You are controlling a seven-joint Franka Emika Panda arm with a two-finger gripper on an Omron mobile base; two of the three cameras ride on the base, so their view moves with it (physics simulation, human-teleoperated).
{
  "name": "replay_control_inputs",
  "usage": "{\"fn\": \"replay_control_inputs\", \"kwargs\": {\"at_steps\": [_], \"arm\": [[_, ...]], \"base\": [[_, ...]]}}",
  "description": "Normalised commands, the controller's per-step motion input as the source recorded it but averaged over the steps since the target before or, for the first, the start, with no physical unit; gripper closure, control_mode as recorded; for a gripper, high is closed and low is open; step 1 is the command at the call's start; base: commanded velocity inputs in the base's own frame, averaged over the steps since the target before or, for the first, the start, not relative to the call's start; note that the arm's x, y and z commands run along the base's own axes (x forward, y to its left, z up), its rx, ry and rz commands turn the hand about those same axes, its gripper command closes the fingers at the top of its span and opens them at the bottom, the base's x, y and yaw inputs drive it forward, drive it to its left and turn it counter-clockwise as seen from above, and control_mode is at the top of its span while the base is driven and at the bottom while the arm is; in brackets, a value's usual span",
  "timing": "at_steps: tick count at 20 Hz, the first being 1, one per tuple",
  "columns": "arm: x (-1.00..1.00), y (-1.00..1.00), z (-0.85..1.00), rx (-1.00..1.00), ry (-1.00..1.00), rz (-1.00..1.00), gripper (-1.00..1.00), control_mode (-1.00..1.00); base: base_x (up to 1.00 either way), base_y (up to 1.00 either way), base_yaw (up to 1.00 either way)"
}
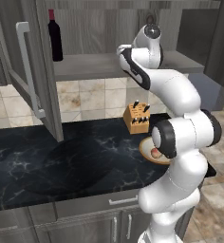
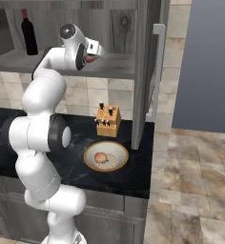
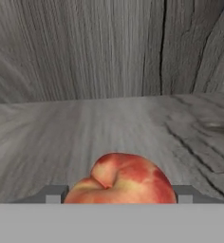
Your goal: Open the cabinet. Pick the peach and peach from the cabinet and place them into the bowl. Then close the cabinet.
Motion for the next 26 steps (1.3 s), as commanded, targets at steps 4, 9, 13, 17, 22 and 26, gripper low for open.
{"fn": "replay_control_inputs", "kwargs": {"at_steps": [4, 9, 13, 17, 22, 26], "arm": [[-0.87, -0.24, 0.00, 0.00, -0.02, 0.00, 1.00, -1.00], [-1.00, -0.15, 0.11, 0.00, -0.03, 0.00, 1.00, -1.00], [-1.00, -0.04, 0.27, 0.00, -0.03, 0.00, 1.00, -1.00], [-1.00, 0.00, 0.18, 0.00, 0.01, 0.00, 1.00, -1.00], [-1.00, 0.00, 0.08, 0.00, 0.15, -0.01, 1.00, -1.00], [-0.81, -0.03, -0.06, 0.00, 0.14, -0.02, 1.00, -1.00]], "base": [[0.00, 0.00, 0.00], [0.00, 0.00, 0.00], [0.00, 0.00, 0.00], [0.00, 0.00, 0.00], [0.00, 0.00, 0.00], [0.00, 0.00, 0.00]]}}
